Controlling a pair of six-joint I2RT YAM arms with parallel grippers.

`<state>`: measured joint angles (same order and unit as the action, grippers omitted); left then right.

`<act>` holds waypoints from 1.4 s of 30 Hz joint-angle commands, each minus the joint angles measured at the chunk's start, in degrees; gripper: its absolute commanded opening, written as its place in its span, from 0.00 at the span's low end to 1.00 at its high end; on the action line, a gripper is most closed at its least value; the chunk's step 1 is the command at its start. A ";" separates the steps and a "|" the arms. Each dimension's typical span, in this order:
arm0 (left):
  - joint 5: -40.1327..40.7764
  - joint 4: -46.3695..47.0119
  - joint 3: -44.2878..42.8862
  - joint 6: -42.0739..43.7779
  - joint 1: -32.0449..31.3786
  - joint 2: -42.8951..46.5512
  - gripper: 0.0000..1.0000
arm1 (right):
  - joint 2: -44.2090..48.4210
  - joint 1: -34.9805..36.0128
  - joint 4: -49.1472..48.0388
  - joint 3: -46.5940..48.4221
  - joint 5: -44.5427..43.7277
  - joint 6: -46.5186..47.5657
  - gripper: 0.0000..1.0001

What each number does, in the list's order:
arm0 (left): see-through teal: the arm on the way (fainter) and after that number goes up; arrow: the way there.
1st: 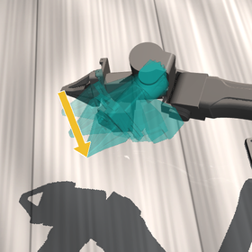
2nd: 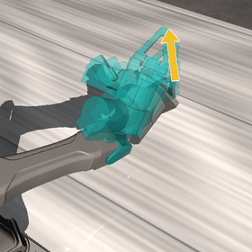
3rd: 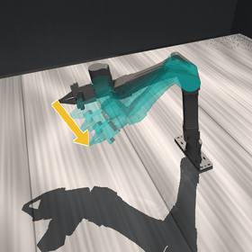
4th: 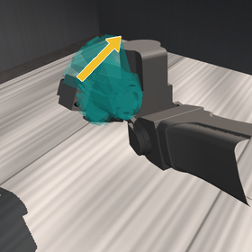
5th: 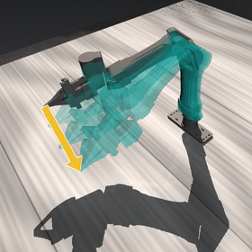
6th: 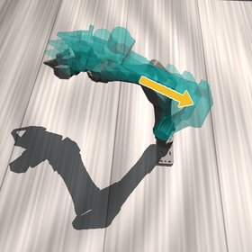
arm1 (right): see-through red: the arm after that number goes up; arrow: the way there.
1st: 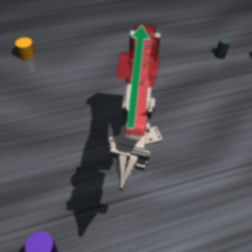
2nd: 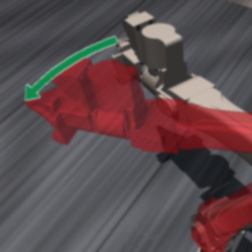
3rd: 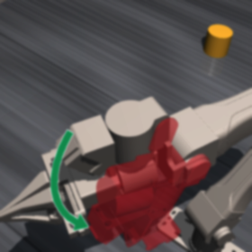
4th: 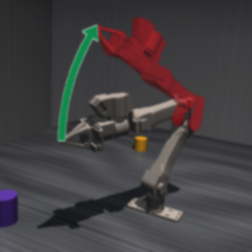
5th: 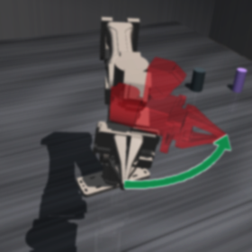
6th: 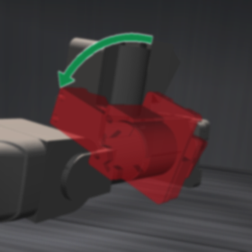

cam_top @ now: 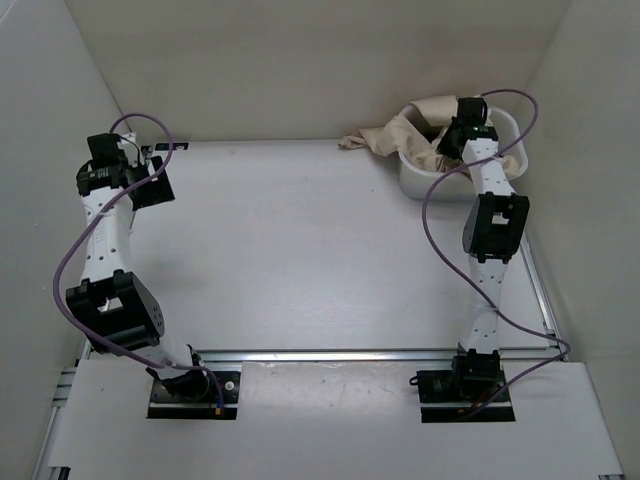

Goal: Fold and stack the trousers
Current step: Grab the trousers from the pile, then move the trousers to the center of the board

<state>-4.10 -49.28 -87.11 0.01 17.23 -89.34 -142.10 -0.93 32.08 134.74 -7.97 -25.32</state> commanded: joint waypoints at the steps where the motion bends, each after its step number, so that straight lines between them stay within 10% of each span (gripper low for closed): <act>1: -0.11 0.32 -2.36 -0.01 -0.18 3.55 1.00 | 14.46 1.45 -3.86 -0.87 1.56 3.42 0.00; 11: -6.62 0.32 3.26 -0.01 -0.18 15.15 1.00 | 47.51 30.33 -21.74 -2.63 -6.53 20.65 0.00; 16: -7.33 0.32 1.86 -0.01 -0.18 16.57 1.00 | 45.70 48.44 -32.94 -0.54 -8.72 23.92 0.00; 28: -4.27 0.85 -1.40 -0.01 -0.18 15.43 1.00 | 37.77 43.83 -9.86 -4.28 -27.89 -9.12 0.00; 30: -3.20 0.85 0.27 -0.01 -0.18 14.64 1.00 | 39.01 39.46 -3.01 -13.60 -22.93 -10.97 0.27; 33: -1.80 0.06 1.59 -0.01 -0.79 12.44 1.00 | 35.16 31.82 8.94 -18.55 -10.98 -10.98 0.99; 37: 0.58 -4.59 5.28 -0.01 -6.06 10.68 0.94 | 26.96 27.56 25.40 -13.09 1.02 -0.54 0.99; 42: -3.53 -17.40 10.55 -0.01 -22.92 8.75 0.87 | 41.71 34.06 7.93 -40.14 -2.76 -0.76 0.99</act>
<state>-3.81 -56.40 -77.91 -0.05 2.48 -80.82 -111.39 27.11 44.23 101.19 -13.61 -26.94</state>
